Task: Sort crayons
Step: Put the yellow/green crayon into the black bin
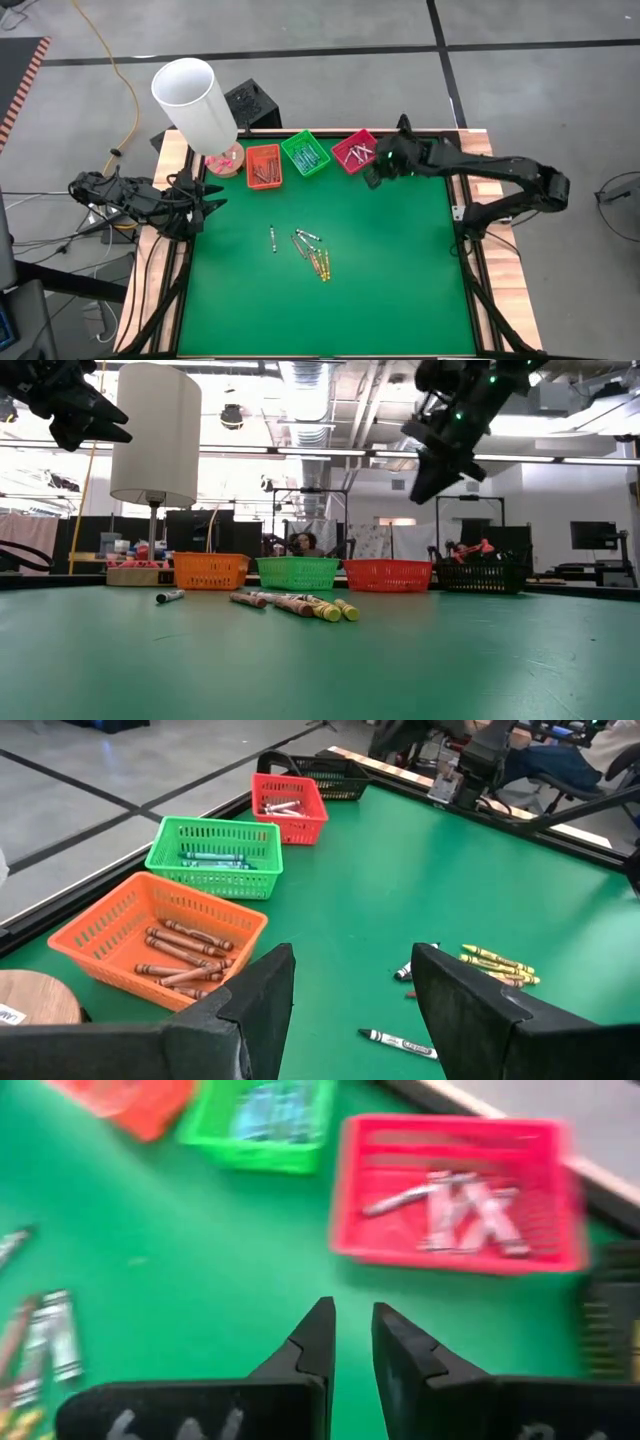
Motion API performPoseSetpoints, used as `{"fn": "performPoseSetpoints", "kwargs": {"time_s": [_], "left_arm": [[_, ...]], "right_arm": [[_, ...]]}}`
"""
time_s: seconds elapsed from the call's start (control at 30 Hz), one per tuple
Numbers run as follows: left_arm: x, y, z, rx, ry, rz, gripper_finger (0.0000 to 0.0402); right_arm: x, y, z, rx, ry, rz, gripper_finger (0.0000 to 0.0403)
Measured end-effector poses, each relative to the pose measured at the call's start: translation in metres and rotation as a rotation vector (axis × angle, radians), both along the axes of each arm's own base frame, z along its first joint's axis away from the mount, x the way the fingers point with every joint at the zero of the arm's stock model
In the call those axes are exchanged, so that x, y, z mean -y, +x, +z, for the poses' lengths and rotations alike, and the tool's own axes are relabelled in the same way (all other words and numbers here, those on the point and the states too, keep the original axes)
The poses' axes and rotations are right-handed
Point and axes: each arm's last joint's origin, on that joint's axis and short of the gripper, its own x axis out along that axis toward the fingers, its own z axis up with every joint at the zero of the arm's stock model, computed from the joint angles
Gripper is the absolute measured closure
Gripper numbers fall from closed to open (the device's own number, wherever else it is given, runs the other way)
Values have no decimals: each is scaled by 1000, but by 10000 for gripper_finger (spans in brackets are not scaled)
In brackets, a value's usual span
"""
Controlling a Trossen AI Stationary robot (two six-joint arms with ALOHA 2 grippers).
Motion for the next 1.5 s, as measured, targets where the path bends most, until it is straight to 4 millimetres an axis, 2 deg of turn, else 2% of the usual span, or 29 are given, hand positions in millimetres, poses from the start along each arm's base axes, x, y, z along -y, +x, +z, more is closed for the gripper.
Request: {"fn": "performPoseSetpoints", "kwargs": {"time_s": [0.1, 0.33, 0.63, 0.9, 1.17, 1.5], "left_arm": [[0, 0, 0, 1, -6, -5, 210], [0, 0, 0, 2, -9, -5, 210], [0, 0, 0, 2, -10, -5, 210], [0, 0, 0, 2, -10, -6, 210], [0, 0, 0, 1, -9, -5, 210], [0, 0, 0, 2, -9, -5, 210]], "right_arm": [[-26, 18, -6, 26, 36, 63, 335], [-88, 57, -36, 44, 110, 172, 335], [-145, 87, -83, 63, 220, 196, 335], [-171, 99, -104, 113, 266, 181, 335], [-193, 113, -101, 141, 227, 197, 335], [-212, 114, -101, 139, 162, 142, 335]]}}
